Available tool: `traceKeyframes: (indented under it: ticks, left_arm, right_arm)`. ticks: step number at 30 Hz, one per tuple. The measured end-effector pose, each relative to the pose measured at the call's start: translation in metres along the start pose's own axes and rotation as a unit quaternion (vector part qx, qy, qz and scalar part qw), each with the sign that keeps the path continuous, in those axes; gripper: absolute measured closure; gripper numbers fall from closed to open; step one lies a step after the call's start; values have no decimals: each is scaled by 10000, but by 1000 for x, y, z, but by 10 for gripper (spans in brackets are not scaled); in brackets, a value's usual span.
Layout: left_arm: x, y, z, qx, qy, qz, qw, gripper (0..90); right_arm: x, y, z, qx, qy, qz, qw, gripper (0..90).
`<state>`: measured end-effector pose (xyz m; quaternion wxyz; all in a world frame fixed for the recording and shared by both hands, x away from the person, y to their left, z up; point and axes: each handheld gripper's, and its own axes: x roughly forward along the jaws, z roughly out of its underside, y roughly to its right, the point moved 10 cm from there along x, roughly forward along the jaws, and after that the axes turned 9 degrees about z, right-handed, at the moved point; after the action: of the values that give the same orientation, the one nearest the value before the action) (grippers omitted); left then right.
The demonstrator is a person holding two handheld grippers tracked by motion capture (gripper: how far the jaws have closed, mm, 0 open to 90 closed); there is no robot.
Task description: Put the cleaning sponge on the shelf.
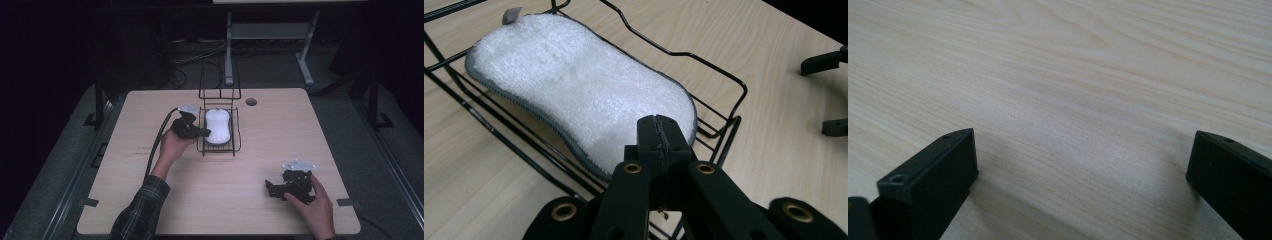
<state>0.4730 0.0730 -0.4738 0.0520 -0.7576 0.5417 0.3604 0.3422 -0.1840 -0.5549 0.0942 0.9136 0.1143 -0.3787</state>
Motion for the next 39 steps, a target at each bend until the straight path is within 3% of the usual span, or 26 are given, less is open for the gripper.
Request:
traceKeyframes:
  ticks: [3,14,19,25,27,32,39]
  left_arm:
    - [-7,1,2,17,-15,-77,10000,872]
    - [-32,5,19,-103,18,-321,9994,487]
    - [-45,7,31,-128,46,-394,9991,383]
    - [-59,6,49,-163,61,-760,9970,250]
    - [-64,6,54,-208,115,-809,9964,224]
    - [-71,8,67,-146,-25,-968,9952,149]
    - [-81,14,85,-73,-28,-1188,9929,134]
  right_arm:
    - [0,0,0,-4,-1,-1,10000,0]
    - [0,0,0,-5,1,-1,10000,0]
    - [0,0,0,0,-3,0,10000,0]
    - [0,0,0,-1,-2,-1,10000,0]
    - [0,0,0,1,-2,-1,10000,0]
    - [0,0,0,-5,0,0,10000,0]
    - [0,0,0,-4,-1,0,10000,0]
